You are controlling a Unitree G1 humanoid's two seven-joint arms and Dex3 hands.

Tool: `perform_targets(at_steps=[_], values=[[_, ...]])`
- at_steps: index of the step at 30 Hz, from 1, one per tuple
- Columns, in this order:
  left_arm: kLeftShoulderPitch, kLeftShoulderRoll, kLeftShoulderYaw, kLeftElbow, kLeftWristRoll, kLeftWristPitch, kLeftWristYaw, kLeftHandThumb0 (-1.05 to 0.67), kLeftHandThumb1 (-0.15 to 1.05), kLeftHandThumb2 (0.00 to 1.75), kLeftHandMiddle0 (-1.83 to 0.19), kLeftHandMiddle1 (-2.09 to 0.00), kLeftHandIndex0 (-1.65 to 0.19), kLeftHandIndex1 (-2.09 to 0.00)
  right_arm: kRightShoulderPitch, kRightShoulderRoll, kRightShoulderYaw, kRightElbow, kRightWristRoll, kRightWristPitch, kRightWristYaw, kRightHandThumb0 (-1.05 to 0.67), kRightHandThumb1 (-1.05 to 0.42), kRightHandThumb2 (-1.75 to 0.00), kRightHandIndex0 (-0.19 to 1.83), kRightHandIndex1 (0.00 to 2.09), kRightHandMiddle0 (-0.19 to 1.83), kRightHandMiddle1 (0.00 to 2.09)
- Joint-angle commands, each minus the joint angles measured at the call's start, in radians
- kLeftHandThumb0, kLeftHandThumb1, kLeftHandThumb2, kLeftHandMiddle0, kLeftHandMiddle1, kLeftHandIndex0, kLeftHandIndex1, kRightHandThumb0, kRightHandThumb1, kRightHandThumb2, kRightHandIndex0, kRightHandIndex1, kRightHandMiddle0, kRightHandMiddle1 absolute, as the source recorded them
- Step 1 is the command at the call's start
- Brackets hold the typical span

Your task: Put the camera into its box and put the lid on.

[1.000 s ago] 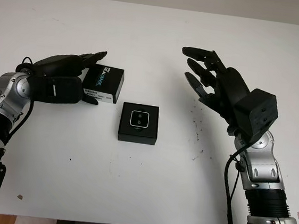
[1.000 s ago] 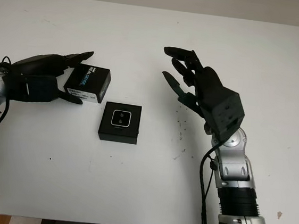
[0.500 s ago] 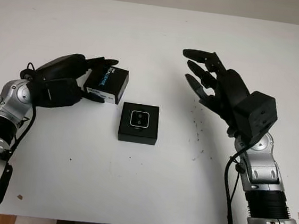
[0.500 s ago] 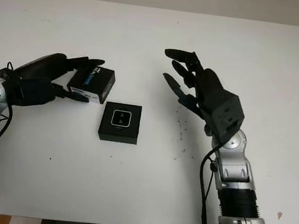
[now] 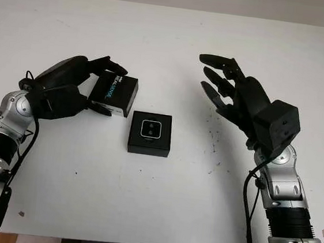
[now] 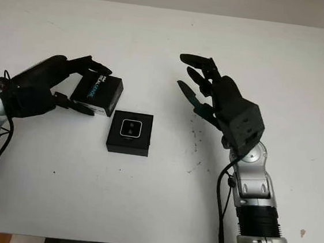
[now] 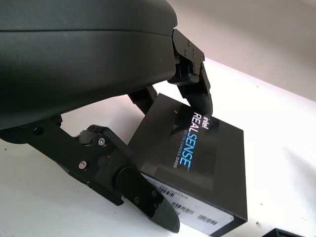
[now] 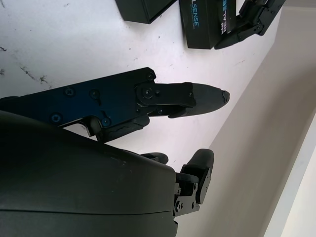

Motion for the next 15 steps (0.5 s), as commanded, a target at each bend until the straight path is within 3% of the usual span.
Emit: perform_targets(at_steps=[1,7,15], values=[[0.037,-0.004,0.008,-0.021,-0.007,0.019,-0.001,-0.28,1.0,0.05,-0.38,-1.08,-0.35,-1.02,0.016,0.001,-0.007,-0.01,0.002,0.007,-0.005,-0.64,-1.05,-0.34,0.29,0.07,0.0,0.74],[0.055,-0.05,0.083,-0.079,-0.141,0.129,-0.067,-0.24,0.99,0.05,-0.32,-1.46,-0.33,-1.26,0.023,0.003,-0.003,-0.014,0.0,0.006,-0.008,-0.64,-1.05,-0.34,0.28,0.07,0.03,0.68],[0.106,-0.073,0.141,-0.31,-0.19,0.359,-0.062,-0.22,0.99,0.06,-0.4,-1.74,-0.27,-1.44,0.029,0.012,-0.002,-0.021,0.009,0.021,-0.002,-0.64,-1.05,-0.33,0.27,0.06,0.03,0.65]])
